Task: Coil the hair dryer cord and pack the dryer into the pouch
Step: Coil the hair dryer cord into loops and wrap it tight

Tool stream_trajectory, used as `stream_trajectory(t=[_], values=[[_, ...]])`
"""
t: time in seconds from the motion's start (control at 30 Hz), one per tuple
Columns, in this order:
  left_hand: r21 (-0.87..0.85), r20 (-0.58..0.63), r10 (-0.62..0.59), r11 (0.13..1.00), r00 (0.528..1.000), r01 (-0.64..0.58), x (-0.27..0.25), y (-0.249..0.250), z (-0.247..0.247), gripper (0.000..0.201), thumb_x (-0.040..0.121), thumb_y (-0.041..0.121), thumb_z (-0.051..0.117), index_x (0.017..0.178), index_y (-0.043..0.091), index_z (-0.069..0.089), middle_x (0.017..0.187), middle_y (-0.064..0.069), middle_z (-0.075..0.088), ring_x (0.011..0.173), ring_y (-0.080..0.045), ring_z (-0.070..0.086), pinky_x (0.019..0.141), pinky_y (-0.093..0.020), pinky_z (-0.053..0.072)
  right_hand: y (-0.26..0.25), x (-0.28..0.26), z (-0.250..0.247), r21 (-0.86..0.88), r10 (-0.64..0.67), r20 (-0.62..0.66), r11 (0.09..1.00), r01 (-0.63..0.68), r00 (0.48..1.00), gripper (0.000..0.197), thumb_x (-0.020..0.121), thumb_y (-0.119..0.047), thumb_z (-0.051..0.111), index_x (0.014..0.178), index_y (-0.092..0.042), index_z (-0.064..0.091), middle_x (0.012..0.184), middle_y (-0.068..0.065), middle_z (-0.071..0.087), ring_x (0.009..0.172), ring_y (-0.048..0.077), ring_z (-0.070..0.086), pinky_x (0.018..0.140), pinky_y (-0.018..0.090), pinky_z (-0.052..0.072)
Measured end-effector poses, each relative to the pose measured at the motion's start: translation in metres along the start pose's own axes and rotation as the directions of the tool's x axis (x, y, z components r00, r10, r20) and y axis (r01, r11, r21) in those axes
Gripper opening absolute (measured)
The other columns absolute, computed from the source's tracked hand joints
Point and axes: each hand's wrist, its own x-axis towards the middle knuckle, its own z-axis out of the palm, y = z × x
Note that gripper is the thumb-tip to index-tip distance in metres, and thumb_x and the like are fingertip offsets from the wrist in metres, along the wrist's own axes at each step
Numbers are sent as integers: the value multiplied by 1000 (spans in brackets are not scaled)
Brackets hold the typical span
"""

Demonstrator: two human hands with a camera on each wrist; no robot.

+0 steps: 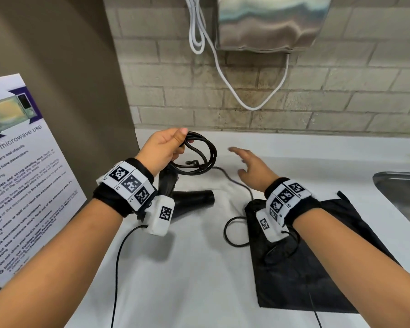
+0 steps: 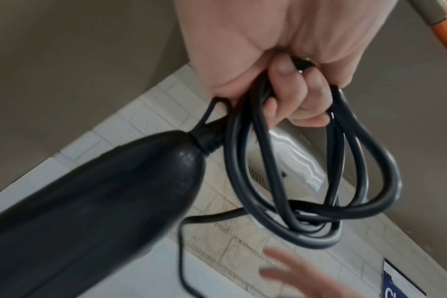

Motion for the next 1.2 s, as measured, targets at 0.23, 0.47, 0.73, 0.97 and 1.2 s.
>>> stream_trajectory(t=[0.23,0.47,0.73,0.97,1.2], values=[[15,41,9,1000,999,-10,0,1,-1,27,97,12,38,75,9,53,51,9,33,42,1,31,44,-13,20,-51,6,24,300,-383,272,905,300,883,54,87,11,46,127,-24,44,132,-6,41,126,-2,29,102,4,20],[14,50,35,999,998,-36,-3,3,2,23,97,10,38,84,15,56,49,15,46,40,1,34,43,-11,21,-54,13,32,363,-288,34,896,256,957,21,90,5,49,102,-1,65,100,4,65,89,0,58,84,4,40],[109,133,29,993,991,-44,1,3,4,20,95,9,45,78,15,55,41,16,40,39,0,34,40,-8,25,-37,26,4,-22,-97,-207,995,94,973,21,93,-9,46,100,-3,65,96,16,68,82,23,56,70,21,36],[50,115,67,996,991,-73,6,-4,-3,14,94,14,48,83,16,57,45,16,42,42,0,36,41,-8,26,-38,10,-9,-225,-336,77,911,345,939,30,96,-29,45,121,-24,60,86,-4,41,86,10,39,82,24,32],[139,171,74,985,983,-98,4,-3,3,19,94,9,46,79,15,54,44,16,46,41,1,38,43,-6,29,-54,13,-16,-162,-252,-51,957,241,966,20,92,-20,51,95,-12,69,82,3,68,77,19,59,73,30,45]])
